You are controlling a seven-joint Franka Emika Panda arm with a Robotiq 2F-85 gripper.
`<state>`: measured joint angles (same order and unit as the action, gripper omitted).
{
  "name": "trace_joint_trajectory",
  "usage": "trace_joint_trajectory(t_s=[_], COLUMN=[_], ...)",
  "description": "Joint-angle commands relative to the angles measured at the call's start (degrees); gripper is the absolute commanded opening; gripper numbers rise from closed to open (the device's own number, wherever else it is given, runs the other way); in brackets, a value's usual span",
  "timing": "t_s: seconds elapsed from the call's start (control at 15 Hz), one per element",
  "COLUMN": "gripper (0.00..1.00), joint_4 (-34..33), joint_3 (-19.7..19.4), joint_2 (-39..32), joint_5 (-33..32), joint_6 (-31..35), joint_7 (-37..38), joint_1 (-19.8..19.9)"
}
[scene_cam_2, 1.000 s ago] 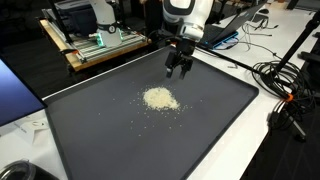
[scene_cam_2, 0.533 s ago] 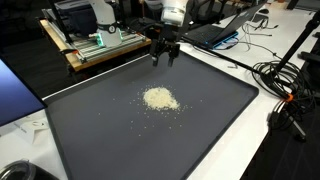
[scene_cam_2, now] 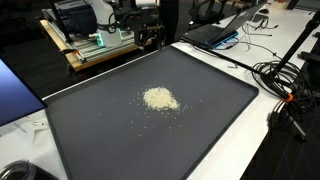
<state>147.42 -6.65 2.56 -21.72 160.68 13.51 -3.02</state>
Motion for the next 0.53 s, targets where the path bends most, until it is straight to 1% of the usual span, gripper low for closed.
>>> trace_joint_trajectory(t_s=[0.0, 0.13, 0.27, 0.33, 0.47], gripper=[1.00, 1.00, 1.00, 1.00, 1.00], joint_4=[7.4, 7.2, 4.1, 2.7, -0.4], joint_3=[-6.1, -12.3, -14.2, -11.1, -11.6], joint_2=[6.7, 10.9, 12.0, 12.5, 12.4], joint_5=[16.0, 25.3, 33.6, 37.1, 39.7], joint_6=[2.4, -2.7, -7.2, -9.7, -13.8], joint_7=[-15.1, -23.6, -30.9, -33.8, -36.5], joint_1=[-6.9, -12.8, -12.7, -8.6, -6.9])
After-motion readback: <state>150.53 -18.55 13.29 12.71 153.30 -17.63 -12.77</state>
